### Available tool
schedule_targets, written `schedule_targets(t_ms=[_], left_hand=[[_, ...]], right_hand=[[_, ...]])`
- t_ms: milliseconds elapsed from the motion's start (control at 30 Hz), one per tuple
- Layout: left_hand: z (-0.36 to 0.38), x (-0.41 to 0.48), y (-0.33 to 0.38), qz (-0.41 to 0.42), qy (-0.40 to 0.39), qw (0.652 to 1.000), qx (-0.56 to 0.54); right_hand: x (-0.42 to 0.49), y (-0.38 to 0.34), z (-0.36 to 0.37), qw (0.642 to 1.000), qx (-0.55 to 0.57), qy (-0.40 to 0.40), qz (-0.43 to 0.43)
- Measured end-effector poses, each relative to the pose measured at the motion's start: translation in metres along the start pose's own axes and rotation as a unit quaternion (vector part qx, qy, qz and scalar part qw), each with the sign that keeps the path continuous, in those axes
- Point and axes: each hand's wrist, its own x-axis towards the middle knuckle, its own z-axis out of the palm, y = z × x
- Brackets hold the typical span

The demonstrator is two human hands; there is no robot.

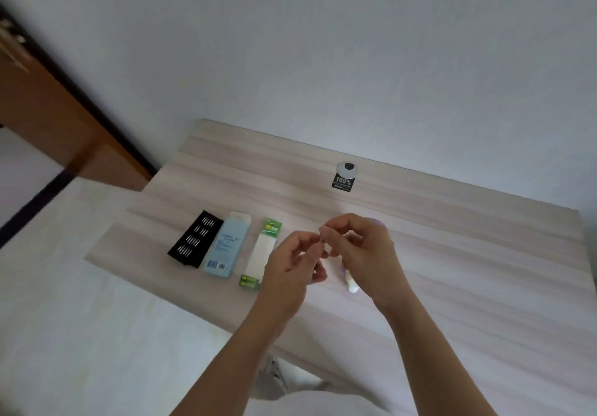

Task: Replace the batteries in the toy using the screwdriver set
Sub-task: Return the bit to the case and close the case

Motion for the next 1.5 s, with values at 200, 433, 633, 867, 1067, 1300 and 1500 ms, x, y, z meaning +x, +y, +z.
schedule_targets(t_ms=[200, 433, 633, 867, 1067, 1300, 1500], left_hand=[[-0.038, 0.000, -0.005, 0.013, 0.026, 0.999, 0.019], [-0.084, 0.032, -0.021, -0.007, -0.018, 0.999, 0.040], [-0.151, 0.070, -0.030, -0.069, -0.061, 0.996, 0.014], [-0.260, 0.129, -0.054, -0.131, -0.039, 0.988, 0.074], [-0.317, 0.159, -0.085, -0.116, -0.034, 0.954, 0.274], [-0.351, 0.168, -0.093, -0.121, 0.008, 0.943, 0.310], [-0.372, 0.183, -0.104, 0.006, -0.041, 0.923, 0.384]], right_hand=[[0.013, 0.002, 0.039, 0.999, 0.012, -0.024, 0.026], [0.029, 0.009, 0.078, 0.997, 0.040, 0.029, 0.065], [0.059, 0.006, 0.125, 0.985, 0.066, 0.125, 0.098], [0.086, 0.017, 0.207, 0.972, 0.087, 0.159, 0.152], [0.085, 0.031, 0.238, 0.962, 0.086, 0.184, 0.180], [0.098, 0.053, 0.255, 0.961, 0.055, 0.157, 0.220], [0.126, 0.079, 0.293, 0.964, -0.018, 0.101, 0.245]])
